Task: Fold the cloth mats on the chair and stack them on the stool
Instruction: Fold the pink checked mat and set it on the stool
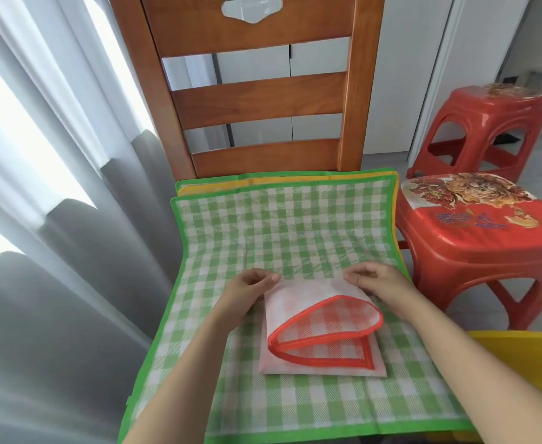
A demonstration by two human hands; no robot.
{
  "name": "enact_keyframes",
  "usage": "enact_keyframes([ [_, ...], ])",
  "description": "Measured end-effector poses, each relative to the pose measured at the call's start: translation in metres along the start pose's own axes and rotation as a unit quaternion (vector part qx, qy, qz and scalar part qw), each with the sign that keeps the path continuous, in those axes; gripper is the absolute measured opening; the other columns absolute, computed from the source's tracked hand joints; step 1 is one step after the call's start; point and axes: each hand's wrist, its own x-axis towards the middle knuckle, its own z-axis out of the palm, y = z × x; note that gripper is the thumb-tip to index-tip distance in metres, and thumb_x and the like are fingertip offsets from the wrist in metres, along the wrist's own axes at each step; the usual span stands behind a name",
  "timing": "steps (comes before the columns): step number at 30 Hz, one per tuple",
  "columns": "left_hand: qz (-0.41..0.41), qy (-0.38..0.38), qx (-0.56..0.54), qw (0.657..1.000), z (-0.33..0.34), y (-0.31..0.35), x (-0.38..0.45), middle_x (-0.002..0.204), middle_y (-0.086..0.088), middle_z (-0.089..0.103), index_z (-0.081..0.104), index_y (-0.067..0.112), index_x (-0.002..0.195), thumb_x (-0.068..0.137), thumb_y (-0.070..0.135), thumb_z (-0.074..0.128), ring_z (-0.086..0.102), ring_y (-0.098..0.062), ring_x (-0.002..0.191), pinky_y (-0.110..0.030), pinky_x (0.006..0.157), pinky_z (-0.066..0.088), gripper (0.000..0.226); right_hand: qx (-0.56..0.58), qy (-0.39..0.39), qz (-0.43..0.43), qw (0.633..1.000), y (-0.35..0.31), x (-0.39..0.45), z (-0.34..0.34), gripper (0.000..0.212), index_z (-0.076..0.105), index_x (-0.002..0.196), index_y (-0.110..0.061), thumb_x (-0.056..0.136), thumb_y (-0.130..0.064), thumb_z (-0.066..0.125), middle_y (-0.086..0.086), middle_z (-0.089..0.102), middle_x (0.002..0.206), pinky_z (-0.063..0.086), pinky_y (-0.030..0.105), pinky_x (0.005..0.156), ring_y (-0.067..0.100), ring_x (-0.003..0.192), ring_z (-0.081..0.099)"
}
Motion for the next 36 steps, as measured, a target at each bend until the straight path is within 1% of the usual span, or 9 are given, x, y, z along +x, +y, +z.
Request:
enact_keyframes([
  [3, 0.024, 0.017, 0.088, 0.996, 0.005, 0.005, -0.003, 0.104, -0.002, 0.065, 0.066, 0.025, 0.102, 0.081, 0.044, 0.067, 0.062, -0.020, 0.100, -0.031, 0.091, 0.049, 0.029, -0.071, -0.016, -0.007, 0.997, 0.001, 0.001, -0.001, 0.028, 0.068, 0.095, -0.028, 0.069, -0.025, 0.080, -0.001, 0.066, 0.104, 0.046, 0.031, 0.095, 0.014, 0.100, 0.060],
  [9, 0.032, -0.018, 0.306, 0.951, 0.019, 0.011, -0.003, 0.120, 0.001, 0.040, 0.057, 0.040, 0.123, 0.076, 0.054, 0.069, 0.045, -0.014, 0.112, -0.025, 0.096, 0.040, 0.051, -0.171, -0.093, -0.021, 0.981, 0.000, -0.003, -0.002, 0.058, 0.061, 0.116, -0.034, 0.064, -0.025, 0.084, -0.004, 0.047, 0.118, 0.040, 0.020, 0.096, 0.011, 0.110, 0.050],
  [15, 0.044, -0.012, 0.524, 0.851, 0.028, 0.015, -0.009, 0.127, 0.001, 0.027, 0.045, 0.050, 0.129, 0.070, 0.068, 0.064, 0.024, -0.021, 0.128, -0.039, 0.114, 0.021, 0.065, -0.320, -0.129, -0.029, 0.938, -0.006, -0.010, 0.000, 0.064, 0.052, 0.130, -0.031, 0.072, -0.027, 0.079, -0.008, 0.036, 0.117, 0.034, 0.018, 0.098, 0.012, 0.115, 0.042],
  [19, 0.090, -0.030, 0.624, 0.776, 0.048, 0.013, -0.019, 0.159, -0.009, -0.003, 0.028, 0.027, 0.147, 0.091, 0.050, 0.046, -0.009, -0.029, 0.146, -0.047, 0.118, -0.005, 0.064, -0.482, -0.107, -0.050, 0.868, -0.014, -0.021, 0.012, 0.060, 0.039, 0.140, -0.033, 0.085, -0.035, 0.063, -0.008, 0.029, 0.141, 0.017, 0.029, 0.110, 0.017, 0.132, 0.022],
  [21, 0.084, -0.047, 0.632, 0.769, 0.060, 0.001, -0.024, 0.159, -0.013, -0.011, 0.004, 0.011, 0.152, 0.096, 0.051, 0.028, -0.015, -0.029, 0.146, -0.046, 0.118, -0.009, 0.073, -0.568, -0.074, -0.067, 0.817, -0.014, -0.029, 0.026, 0.054, 0.030, 0.145, -0.026, 0.094, -0.035, 0.045, -0.005, 0.015, 0.155, 0.004, 0.035, 0.114, 0.021, 0.141, 0.006],
  [24, 0.100, -0.020, 0.624, 0.775, 0.066, -0.021, -0.027, 0.157, -0.013, -0.017, -0.010, 0.013, 0.150, 0.082, 0.067, -0.005, -0.023, -0.026, 0.143, -0.044, 0.117, -0.015, 0.087, -0.571, -0.058, -0.055, 0.817, 0.001, -0.044, 0.048, 0.066, 0.006, 0.150, -0.008, 0.097, -0.048, 0.016, 0.006, -0.007, 0.159, -0.008, 0.037, 0.118, 0.023, 0.145, -0.013],
  [26, 0.130, -0.003, 0.610, 0.781, 0.063, -0.028, -0.029, 0.156, -0.008, -0.021, -0.011, 0.020, 0.150, 0.075, 0.074, -0.013, -0.028, -0.021, 0.140, -0.040, 0.116, -0.017, 0.093, -0.566, -0.033, -0.074, 0.820, 0.017, -0.053, 0.056, 0.099, -0.009, 0.148, -0.007, 0.074, -0.074, -0.012, 0.006, -0.019, 0.156, -0.013, 0.037, 0.117, 0.021, 0.143, -0.021],
  [28, 0.146, 0.004, 0.608, 0.780, 0.057, -0.033, -0.029, 0.152, -0.002, -0.025, -0.011, 0.024, 0.149, 0.076, 0.073, -0.010, -0.030, -0.017, 0.137, -0.037, 0.115, -0.019, 0.088, -0.569, -0.015, -0.097, 0.817, 0.030, -0.054, 0.055, 0.116, -0.014, 0.146, -0.009, 0.053, -0.077, -0.030, 0.005, -0.022, 0.155, -0.015, 0.035, 0.115, 0.016, 0.140, -0.025],
  [36, 0.104, -0.004, 0.639, 0.762, 0.047, -0.024, -0.041, 0.158, -0.006, -0.014, -0.004, 0.032, 0.151, 0.089, 0.067, 0.006, -0.012, -0.024, 0.147, -0.043, 0.119, -0.006, 0.072, -0.583, -0.007, -0.062, 0.810, 0.025, -0.059, 0.029, 0.090, -0.012, 0.148, -0.022, 0.075, -0.073, -0.003, -0.001, -0.014, 0.158, -0.009, 0.034, 0.116, 0.015, 0.144, -0.014],
])
